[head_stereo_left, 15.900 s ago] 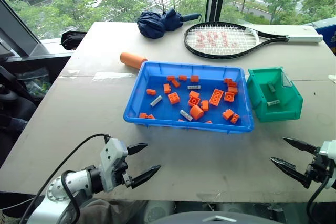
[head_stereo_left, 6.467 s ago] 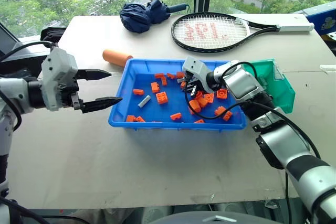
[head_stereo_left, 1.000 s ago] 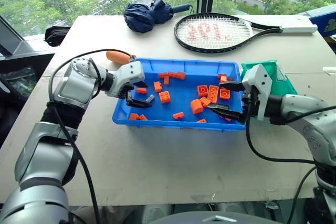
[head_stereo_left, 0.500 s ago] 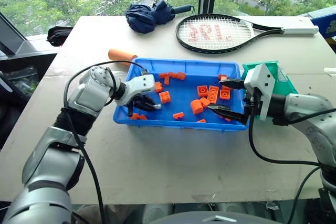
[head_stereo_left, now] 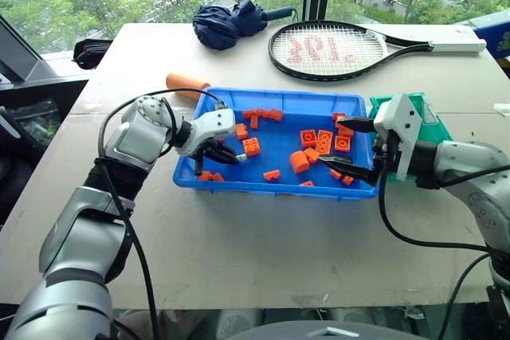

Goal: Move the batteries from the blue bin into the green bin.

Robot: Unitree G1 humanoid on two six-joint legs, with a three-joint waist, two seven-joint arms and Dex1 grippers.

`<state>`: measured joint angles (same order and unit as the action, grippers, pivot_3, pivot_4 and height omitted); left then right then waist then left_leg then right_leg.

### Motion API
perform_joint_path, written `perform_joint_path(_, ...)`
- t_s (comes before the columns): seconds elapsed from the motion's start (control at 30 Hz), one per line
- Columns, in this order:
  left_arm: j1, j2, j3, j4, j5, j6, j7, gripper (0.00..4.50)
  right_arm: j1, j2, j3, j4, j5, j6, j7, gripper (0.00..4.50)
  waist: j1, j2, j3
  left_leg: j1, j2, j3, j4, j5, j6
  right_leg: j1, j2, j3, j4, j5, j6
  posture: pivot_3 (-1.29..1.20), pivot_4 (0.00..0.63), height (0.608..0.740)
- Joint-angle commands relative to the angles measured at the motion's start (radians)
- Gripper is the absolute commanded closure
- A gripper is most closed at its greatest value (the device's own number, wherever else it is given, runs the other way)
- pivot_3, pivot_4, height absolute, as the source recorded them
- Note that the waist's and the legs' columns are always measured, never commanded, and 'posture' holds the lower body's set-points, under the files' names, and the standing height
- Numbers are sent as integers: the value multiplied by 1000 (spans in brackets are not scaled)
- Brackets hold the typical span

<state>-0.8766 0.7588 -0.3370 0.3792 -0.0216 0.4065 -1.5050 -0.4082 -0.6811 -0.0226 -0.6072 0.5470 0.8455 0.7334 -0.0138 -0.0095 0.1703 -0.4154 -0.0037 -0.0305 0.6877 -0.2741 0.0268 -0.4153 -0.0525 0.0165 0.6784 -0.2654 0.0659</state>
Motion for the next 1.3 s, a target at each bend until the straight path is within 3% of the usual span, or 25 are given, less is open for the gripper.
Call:
perform_joint_path(0.03, -102, -2, 100, -80, -117, 54, -57, 4465, 3, -9, -62, -9, 13, -27, -19, 347, 4, -2, 1, -1, 0, -1, 1, 0, 0, 0, 0, -1, 0, 0, 0, 0, 150, 740)
perform_joint_path(0.13, -166, -53, 101, -52, -128, 49, -26, 4465, 18, -18, -98, 1, 11, -32, -32, 347, 6, -2, 1, -1, -1, -1, 1, 0, 0, 0, -2, -1, 0, 0, 0, 0, 150, 740)
perform_joint_path(0.33, -246, -226, -21, 134, 26, -135, 102, 4465, 69, -40, -151, -29, 23, -19, -64, 347, 5, -2, 1, 1, -3, -1, 1, 0, 0, 2, -2, -1, 0, 0, 0, 0, 150, 740)
perform_joint_path(0.43, -269, -292, -39, 224, 23, -203, 67, 4465, 85, -42, -164, -56, 36, -4, -86, 347, -3, -2, 1, 1, -2, -1, 1, 0, 0, 2, -1, -1, 0, 0, 0, 0, 150, 740)
perform_joint_path(0.87, -364, -386, -116, 592, 201, -508, 86, 4465, 107, -51, -168, -125, 106, 64, -154, 347, 3, -2, 1, 0, -3, -1, 1, 0, 0, 1, -1, -1, -1, 0, 0, 0, 150, 740)
perform_joint_path(0.9, -366, -391, -116, 606, 208, -516, 91, 3504, 102, -56, -161, -123, 110, 67, -153, 347, 3, -2, 1, 0, -3, -1, 1, 0, 0, 1, -1, -1, -1, 0, 0, 0, 150, 740)
perform_joint_path(0.97, -370, -397, -117, 633, 225, -533, 105, 2819, 89, -61, -148, -116, 117, 73, -151, 347, 2, -2, 1, 0, -3, -1, 1, 0, 0, 1, -1, -1, -1, 0, 0, 0, 150, 740)
perform_joint_path(1.07, -376, -405, -103, 660, 233, -541, 130, 1311, 75, -65, -139, -106, 124, 73, -148, 347, 1, -2, 1, 0, -2, -1, 1, 0, 0, 1, -1, -1, 0, 0, 0, 0, 150, 740)
perform_joint_path(1.17, -377, -405, -46, 637, 175, -513, 86, 102, 51, -71, -125, -84, 128, 71, -135, 347, 1, -2, 1, 0, -2, -1, 1, 0, 0, 1, -1, -1, 0, 0, 0, 0, 150, 740)
perform_joint_path(1.3, -367, -373, 55, 527, 58, -420, -15, 102, 29, -82, -88, -58, 131, 69, -104, 347, 0, -2, 1, 0, -2, -1, 1, 0, 0, 1, -1, -1, 0, 0, 0, 0, 150, 740)
